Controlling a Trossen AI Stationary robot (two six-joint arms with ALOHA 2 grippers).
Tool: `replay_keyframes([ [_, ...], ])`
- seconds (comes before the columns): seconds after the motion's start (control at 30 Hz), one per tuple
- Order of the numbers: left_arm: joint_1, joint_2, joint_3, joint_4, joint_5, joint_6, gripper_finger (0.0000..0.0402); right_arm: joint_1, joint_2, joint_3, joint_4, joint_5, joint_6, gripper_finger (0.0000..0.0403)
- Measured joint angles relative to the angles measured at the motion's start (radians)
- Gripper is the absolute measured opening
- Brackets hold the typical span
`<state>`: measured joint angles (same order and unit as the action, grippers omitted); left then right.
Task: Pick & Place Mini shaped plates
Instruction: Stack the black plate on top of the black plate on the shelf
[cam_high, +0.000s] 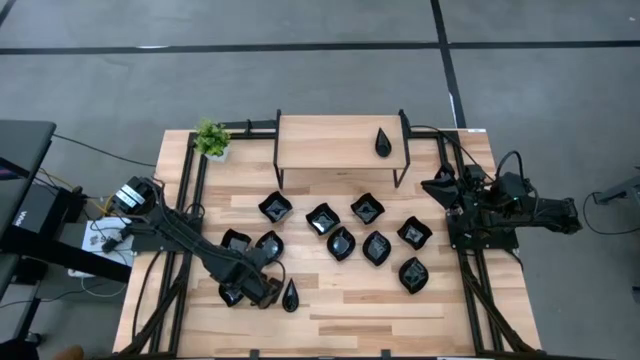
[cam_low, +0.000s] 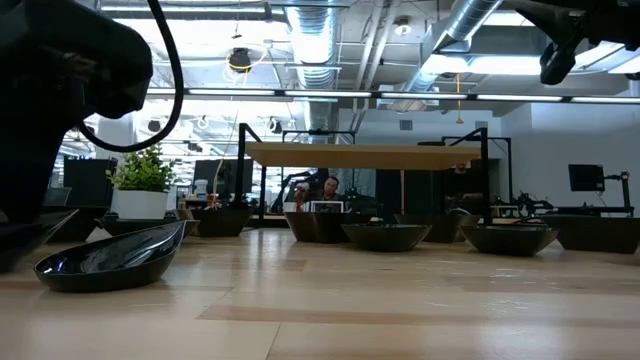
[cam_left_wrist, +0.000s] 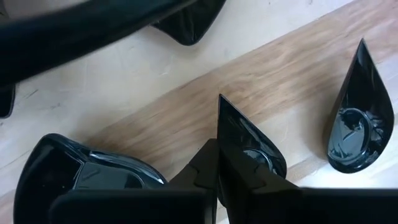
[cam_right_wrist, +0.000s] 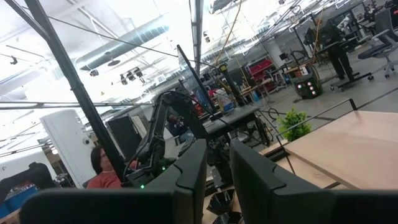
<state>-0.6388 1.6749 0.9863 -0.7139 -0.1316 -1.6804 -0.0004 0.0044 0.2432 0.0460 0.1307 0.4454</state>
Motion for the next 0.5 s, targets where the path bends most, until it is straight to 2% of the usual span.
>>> replay_keyframes([
  [0.27,0.005,0.009,0.000,-0.003,-0.003,0.000,0.0036,0.000,0.000,0.000,-0.001,0.000,0.000,0.0067],
  [0.5,0.005,0.010,0.000,-0.002,0.008,-0.003,0.0071,0.000,0.000,0.000,0.000,0.000,0.000,0.0067],
])
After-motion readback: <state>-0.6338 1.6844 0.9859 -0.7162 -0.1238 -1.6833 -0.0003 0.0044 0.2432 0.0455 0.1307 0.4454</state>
